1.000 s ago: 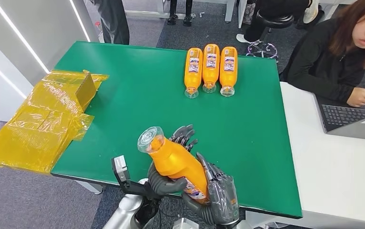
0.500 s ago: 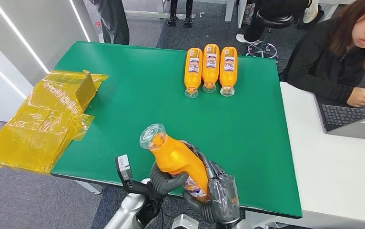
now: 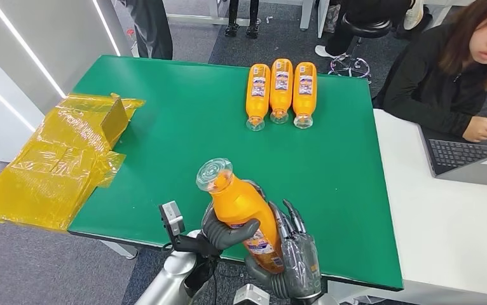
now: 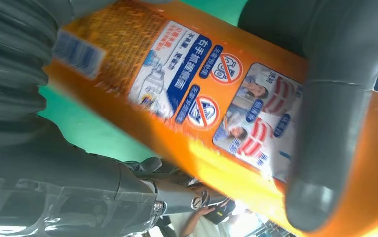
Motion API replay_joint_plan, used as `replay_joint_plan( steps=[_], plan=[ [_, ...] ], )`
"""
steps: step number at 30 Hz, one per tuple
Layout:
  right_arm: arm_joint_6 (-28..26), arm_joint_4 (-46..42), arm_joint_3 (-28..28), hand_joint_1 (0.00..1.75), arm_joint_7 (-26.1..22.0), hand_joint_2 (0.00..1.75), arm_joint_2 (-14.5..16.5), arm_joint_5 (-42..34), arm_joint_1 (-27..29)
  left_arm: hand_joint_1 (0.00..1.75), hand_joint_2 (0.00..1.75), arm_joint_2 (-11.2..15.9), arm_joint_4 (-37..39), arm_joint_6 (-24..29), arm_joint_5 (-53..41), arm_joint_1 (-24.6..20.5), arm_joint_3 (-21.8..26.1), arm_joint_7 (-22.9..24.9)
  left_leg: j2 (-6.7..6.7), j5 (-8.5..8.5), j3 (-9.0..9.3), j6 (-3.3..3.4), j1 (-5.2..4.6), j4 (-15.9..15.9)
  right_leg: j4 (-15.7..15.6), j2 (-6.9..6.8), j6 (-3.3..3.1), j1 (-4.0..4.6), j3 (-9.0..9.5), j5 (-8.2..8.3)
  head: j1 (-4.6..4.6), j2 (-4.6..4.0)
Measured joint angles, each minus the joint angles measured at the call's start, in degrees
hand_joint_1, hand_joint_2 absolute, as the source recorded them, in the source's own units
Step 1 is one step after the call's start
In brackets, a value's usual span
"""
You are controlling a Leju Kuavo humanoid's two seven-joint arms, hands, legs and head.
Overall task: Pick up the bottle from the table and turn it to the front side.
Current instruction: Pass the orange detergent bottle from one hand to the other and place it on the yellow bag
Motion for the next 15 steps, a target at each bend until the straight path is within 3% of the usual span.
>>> replay_joint_plan(
  steps=[8,15],
  plan=[
    [1.64,-0.79,0.19,0.0,2.27,1.75,0.31,1.29,-0.06,1.75,1.75,1.23,1.25,12.67,-8.2,-8.63,0.36,0.0,-0.02,0.04,0.0,-0.01,0.0,0.0,0.03,-0.02,-0.02,0.0,0.02,0.02,0.0,0.0],
    [2.12,0.79,0.3,0.0,-2.22,1.75,0.59,-5.08,-0.61,1.75,1.75,3.0,5.81,24.13,-16.59,-16.12,0.37,0.0,-0.02,0.04,-0.02,-0.01,0.01,0.0,0.05,-0.01,-0.02,0.0,0.03,0.03,0.01,0.0]
  ],
)
